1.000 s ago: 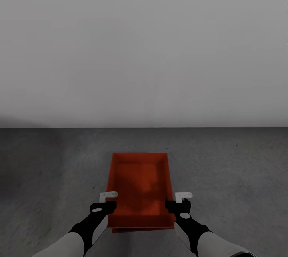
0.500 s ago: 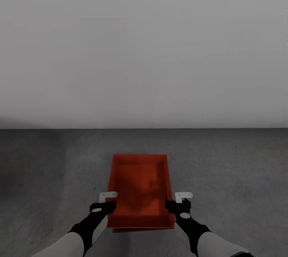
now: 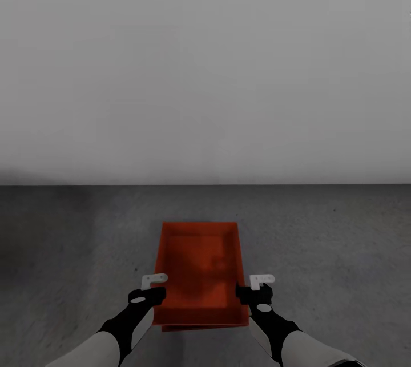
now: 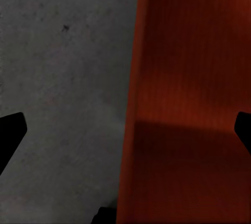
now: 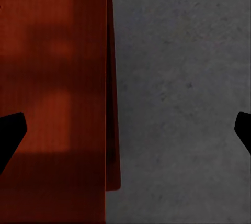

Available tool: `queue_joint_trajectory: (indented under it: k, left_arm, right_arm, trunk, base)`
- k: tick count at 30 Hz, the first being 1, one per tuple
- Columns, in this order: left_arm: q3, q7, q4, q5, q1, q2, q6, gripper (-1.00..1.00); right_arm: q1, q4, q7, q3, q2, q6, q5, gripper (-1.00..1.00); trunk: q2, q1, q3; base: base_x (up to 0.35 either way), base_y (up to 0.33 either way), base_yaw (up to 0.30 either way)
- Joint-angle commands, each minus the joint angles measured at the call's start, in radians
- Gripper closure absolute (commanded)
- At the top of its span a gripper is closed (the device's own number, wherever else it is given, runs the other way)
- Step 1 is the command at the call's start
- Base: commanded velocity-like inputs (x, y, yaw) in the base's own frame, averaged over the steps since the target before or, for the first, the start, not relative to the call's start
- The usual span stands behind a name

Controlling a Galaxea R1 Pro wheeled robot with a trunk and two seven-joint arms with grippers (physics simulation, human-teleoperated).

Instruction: Move the two storage containers from the living room to the garage. In the garage, place one container on the floor and stack the other container on top of it (either order is fine).

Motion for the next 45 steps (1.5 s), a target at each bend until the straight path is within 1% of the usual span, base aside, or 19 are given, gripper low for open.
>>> queue_joint_trajectory:
  k: [1, 45]
  left_arm:
    - [-0.009, 0.007, -0.002, 0.008, 0.0, 0.001, 0.006, -1.0]
    - [-0.009, 0.007, -0.002, 0.008, 0.0, 0.001, 0.006, -1.0]
  right_arm:
    - [-0.001, 0.001, -0.004, 0.009, 0.0, -0.004, -0.011, -1.0]
    - [-0.001, 0.001, -0.004, 0.009, 0.0, -0.006, -0.011, -1.0]
  trunk:
    - [0.007, -0.004, 0.003]
    - [0.315, -0.173, 0.14]
  base:
    - [0.0, 0.0, 0.0]
    - [0.0, 0.0, 0.0]
